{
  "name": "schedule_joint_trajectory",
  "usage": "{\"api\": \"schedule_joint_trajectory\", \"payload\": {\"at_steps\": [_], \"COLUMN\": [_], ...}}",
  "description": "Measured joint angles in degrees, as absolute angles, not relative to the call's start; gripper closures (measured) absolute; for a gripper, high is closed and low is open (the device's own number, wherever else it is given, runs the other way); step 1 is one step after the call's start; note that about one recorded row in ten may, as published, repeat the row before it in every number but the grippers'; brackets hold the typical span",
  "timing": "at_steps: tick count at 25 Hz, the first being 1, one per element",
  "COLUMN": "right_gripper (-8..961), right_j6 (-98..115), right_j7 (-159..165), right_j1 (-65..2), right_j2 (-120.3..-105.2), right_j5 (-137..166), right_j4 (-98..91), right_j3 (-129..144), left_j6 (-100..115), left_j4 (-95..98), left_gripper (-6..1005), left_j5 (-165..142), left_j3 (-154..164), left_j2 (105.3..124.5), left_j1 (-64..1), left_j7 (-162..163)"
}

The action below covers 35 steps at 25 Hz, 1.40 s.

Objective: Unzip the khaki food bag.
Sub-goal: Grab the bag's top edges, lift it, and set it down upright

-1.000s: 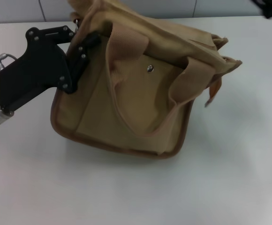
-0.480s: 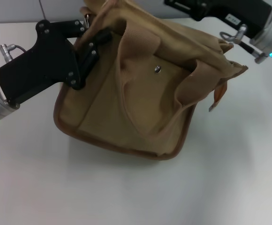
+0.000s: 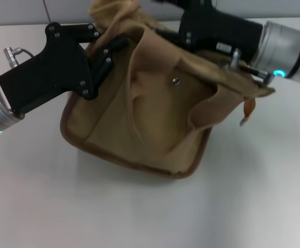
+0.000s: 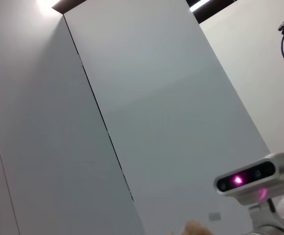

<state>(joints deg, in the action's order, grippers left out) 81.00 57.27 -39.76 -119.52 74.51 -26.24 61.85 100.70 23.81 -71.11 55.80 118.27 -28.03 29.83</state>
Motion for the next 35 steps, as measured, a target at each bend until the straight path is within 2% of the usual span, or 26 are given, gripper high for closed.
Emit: {"api": "schedule_joint_trajectory", "payload": {"at_steps": [3,5,6,10,16,28,35], "right_gripper": [114,114,114,113,112,112,112], "right_j6": [80.82,80.81,80.81,81.73,84.49,75.71,73.85], "right_j7": [59.01,61.48,61.48,61.86,58.19,57.45,62.61], "right_j1": [-37.12,-32.41,-32.41,-25.46,-21.86,-31.29,-31.79], "right_j2": [-119.5,-119.46,-119.46,-119.4,-119.67,-119.5,-119.2], "right_j5": [74.49,74.48,74.48,74.64,67.13,61.76,65.68], "right_j4": [-29.14,-33.59,-33.59,-38.37,-39.45,-38.53,-39.05], "right_j3": [64.14,67.15,67.15,69.51,69.38,72.74,77.44], "left_j6": [100.67,100.65,100.65,100.62,100.61,100.52,100.43], "left_j4": [23.82,23.82,23.82,24.31,24.88,25.42,25.74], "left_gripper": [898,897,897,895,893,889,886], "left_j5": [-71.13,-71.13,-71.13,-71.04,-71.04,-71.84,-71.96], "left_j3": [55.61,55.49,55.49,55.38,55.7,55.96,55.61], "left_j2": [118.28,118.28,118.28,118.27,118.18,118.21,118.22], "left_j1": [-28.03,-28.01,-28.01,-28.04,-28.13,-28.48,-28.81], "left_j7": [29.78,29.87,29.87,29.96,30.01,30.06,29.9]}}
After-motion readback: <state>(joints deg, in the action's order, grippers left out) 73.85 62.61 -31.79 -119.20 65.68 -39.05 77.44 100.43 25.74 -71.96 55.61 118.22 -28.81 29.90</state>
